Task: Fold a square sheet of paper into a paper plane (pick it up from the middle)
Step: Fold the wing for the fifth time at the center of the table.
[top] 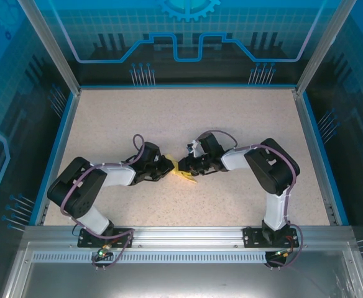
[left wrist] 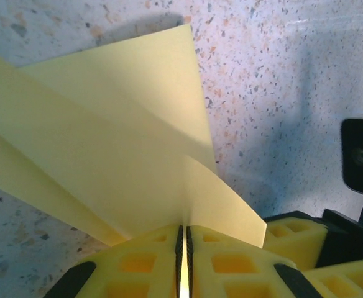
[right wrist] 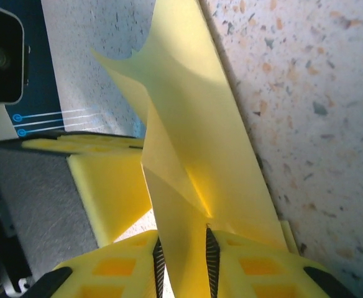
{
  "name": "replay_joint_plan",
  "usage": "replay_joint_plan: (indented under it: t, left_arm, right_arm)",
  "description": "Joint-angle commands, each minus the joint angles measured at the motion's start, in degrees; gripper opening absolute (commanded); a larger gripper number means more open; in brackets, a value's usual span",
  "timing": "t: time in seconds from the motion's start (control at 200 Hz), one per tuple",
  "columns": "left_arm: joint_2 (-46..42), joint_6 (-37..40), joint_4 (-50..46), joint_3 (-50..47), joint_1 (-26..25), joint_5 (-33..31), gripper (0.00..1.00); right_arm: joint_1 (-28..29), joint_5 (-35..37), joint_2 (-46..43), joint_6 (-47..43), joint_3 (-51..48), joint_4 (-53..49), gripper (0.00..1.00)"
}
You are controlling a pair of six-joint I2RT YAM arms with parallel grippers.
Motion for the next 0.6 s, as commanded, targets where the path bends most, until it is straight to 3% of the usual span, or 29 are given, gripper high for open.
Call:
replay_joint_plan:
  t: [0.0,0.265,0.445,0.595]
  left_arm:
    - [1.3,1.1,-1.0,1.5,-0.2,-1.1,0.13]
    - [1.4,1.3,-1.3,2.1,-0.3,-0.8,0.12]
    - [1.5,1.5,-1.9,2.6,-0.3,-0.7,0.12]
    - [1.7,1.6,-2.5,2.8,-0.2,-0.8,0.12]
  right_arm:
    - [0.4,1.0,-2.3,-6.9,1.1,-7.1,0.28]
    - [0.5,8.0,-6.5,-23.5,3.5,-18.6,0.35]
    - [3.5,11.6,-7.1,-35.6,5.0,-22.3,0.38]
    - [5.9,18.0,-7.4,-40.4,6.6,-24.3,0.39]
